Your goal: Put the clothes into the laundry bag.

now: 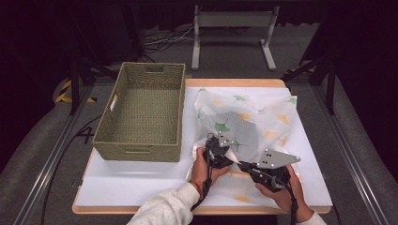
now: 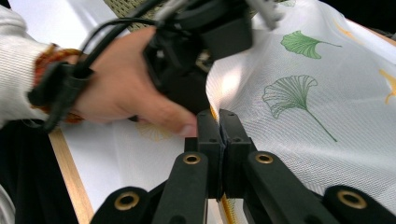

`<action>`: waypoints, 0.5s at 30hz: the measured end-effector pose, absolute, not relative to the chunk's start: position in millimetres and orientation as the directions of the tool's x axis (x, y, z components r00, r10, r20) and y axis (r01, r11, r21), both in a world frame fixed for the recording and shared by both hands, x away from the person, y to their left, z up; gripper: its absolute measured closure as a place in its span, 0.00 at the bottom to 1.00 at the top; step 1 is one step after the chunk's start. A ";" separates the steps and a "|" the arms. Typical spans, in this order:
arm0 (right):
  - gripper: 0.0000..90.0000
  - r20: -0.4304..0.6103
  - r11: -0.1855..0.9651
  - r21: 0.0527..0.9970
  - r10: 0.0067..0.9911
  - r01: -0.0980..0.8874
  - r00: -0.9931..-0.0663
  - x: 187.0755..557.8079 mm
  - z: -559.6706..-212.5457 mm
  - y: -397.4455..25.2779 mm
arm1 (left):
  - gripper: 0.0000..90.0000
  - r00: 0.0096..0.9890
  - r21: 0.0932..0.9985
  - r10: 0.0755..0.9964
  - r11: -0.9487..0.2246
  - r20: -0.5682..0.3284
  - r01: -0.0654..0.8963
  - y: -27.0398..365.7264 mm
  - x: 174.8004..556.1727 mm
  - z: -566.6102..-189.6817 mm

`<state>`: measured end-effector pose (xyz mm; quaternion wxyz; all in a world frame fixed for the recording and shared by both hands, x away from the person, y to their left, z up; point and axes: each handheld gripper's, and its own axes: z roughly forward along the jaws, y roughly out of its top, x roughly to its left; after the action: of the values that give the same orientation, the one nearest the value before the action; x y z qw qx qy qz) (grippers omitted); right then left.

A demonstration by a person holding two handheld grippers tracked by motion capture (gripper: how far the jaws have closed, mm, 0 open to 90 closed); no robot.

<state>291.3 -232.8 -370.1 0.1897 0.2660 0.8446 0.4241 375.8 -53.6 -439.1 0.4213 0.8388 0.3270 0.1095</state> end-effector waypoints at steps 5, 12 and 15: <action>0.99 -0.102 0.506 0.816 0.601 0.278 -0.793 289.6 -368.4 -229.8 | 0.76 0.800 0.789 0.601 -0.490 -0.002 0.370 -39.3 361.9 -431.8; 0.99 -0.101 0.499 0.823 0.600 0.272 -0.794 289.0 -365.3 -230.5 | 0.74 0.845 0.776 0.535 -0.540 0.017 0.326 -12.7 346.1 -428.2; 0.99 -0.100 0.497 0.824 0.599 0.271 -0.794 288.8 -364.2 -230.5 | 0.76 0.855 0.754 0.514 -0.587 0.066 0.294 -3.2 339.5 -432.9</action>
<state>288.8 -230.5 -364.2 0.1909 0.2579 0.8439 0.4301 339.5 -3.2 -432.9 0.3922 0.8797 0.2297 0.1399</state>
